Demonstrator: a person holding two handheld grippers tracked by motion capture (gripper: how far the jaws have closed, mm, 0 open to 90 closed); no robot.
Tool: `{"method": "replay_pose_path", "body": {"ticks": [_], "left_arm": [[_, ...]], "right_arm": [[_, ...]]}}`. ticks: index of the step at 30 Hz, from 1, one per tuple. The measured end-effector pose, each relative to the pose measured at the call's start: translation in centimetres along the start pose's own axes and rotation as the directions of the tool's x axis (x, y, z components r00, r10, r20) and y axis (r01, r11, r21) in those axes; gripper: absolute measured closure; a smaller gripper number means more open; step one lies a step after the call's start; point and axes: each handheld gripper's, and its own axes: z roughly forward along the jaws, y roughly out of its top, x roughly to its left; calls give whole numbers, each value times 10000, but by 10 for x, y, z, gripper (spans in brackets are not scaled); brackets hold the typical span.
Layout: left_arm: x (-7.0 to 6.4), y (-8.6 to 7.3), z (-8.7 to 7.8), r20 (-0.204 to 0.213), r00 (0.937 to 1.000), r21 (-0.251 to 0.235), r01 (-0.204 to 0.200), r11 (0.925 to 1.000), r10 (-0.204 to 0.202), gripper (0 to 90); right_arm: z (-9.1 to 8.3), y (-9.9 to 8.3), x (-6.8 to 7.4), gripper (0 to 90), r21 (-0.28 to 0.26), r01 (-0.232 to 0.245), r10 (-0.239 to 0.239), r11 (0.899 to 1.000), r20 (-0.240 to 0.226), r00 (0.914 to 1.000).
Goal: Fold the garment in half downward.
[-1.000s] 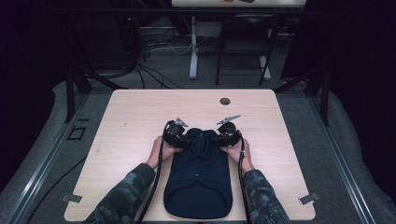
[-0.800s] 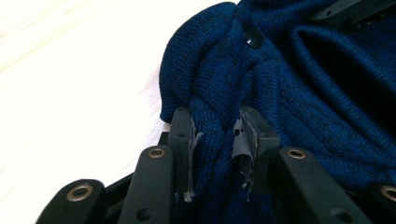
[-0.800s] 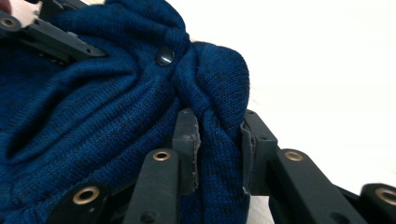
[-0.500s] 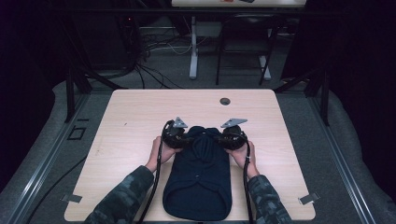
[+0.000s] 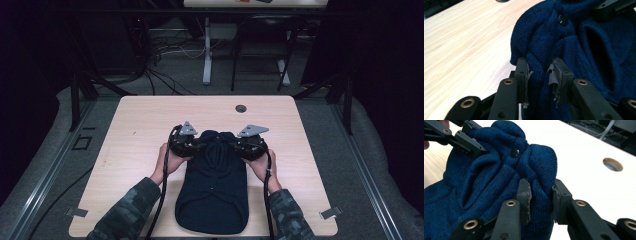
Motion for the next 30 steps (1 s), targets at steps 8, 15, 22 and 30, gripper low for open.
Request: {"method": "replay_pose_path", "body": {"ticks": [8, 15, 22, 30], "left_arm": [[-5, 6, -11, -6, 9996, -44, -285, 9996, 285, 682], [-3, 12, -20, 9, 9996, -252, -269, 9993, 270, 685], [-8, 19, -32, -346, 9963, -570, -802, 9952, 783, 715], [-21, 27, -31, -1274, 9755, -885, -1914, 9775, 1795, 747]], "right_arm": [[-12, 7, 8, 713, -404, 883, -857, 9953, 620, 9944], [-21, 13, 13, 714, -949, 1487, -1388, 9843, 1032, 9849], [-30, 14, 13, 711, -1503, 1545, -1417, 9765, 929, 9855], [-37, 10, 5, 662, -1340, 895, -833, 9869, 511, 9952]]}}
